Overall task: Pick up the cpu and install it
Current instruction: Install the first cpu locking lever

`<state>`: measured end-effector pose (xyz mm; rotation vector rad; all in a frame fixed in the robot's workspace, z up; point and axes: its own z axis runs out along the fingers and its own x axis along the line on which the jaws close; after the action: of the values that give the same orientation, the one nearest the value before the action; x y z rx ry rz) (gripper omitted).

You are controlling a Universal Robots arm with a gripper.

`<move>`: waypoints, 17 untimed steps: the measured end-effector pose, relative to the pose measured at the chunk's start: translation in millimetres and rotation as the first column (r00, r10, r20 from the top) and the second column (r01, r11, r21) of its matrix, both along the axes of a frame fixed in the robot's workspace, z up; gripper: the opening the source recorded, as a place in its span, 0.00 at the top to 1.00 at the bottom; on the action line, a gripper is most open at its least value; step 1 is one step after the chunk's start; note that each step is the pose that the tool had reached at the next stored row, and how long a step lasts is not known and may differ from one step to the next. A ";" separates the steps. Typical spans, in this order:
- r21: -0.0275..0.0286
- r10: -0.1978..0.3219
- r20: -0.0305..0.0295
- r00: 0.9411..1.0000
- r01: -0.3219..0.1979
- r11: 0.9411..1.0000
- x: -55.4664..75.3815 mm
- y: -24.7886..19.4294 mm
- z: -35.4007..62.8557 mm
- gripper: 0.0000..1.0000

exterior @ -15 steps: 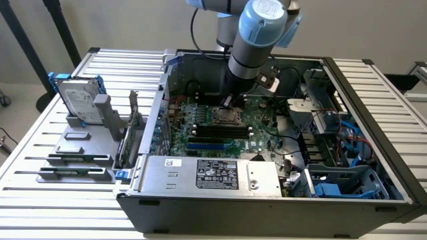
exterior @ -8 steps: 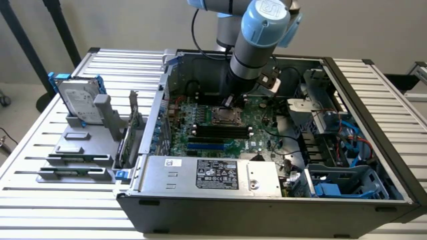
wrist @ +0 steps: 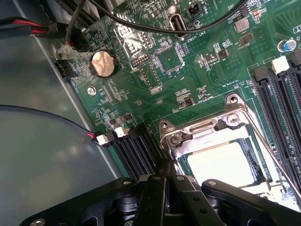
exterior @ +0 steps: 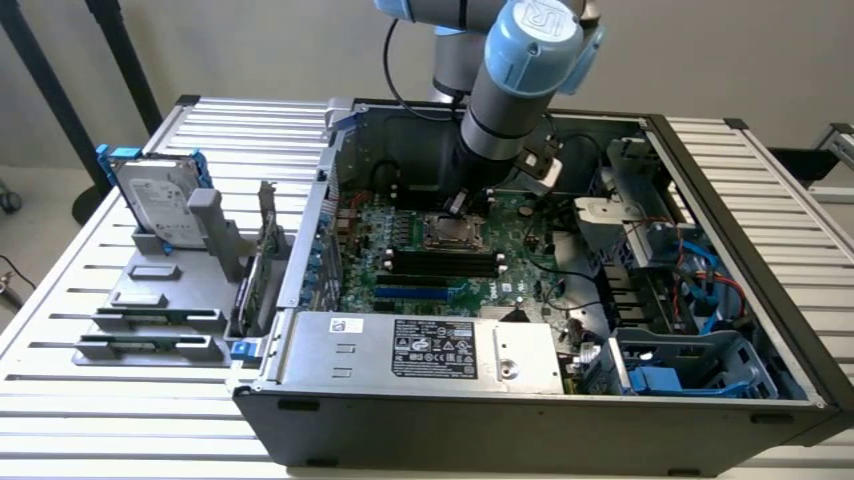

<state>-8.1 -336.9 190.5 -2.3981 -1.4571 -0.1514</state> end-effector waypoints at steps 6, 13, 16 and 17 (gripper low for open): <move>0.002 -0.006 -0.001 1.000 0.006 1.000 1.1 -0.6 0.3 0.89; 0.004 -0.014 -0.001 1.000 0.014 1.000 1.2 -1.7 2.6 0.89; 0.007 -0.016 -0.001 1.000 0.016 1.000 1.2 -3.0 3.0 0.89; 0.007 -0.017 -0.001 1.000 0.017 1.000 1.2 -4.0 3.0 0.89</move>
<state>-6.9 -340.8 193.5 -2.4050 -1.4330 -0.1591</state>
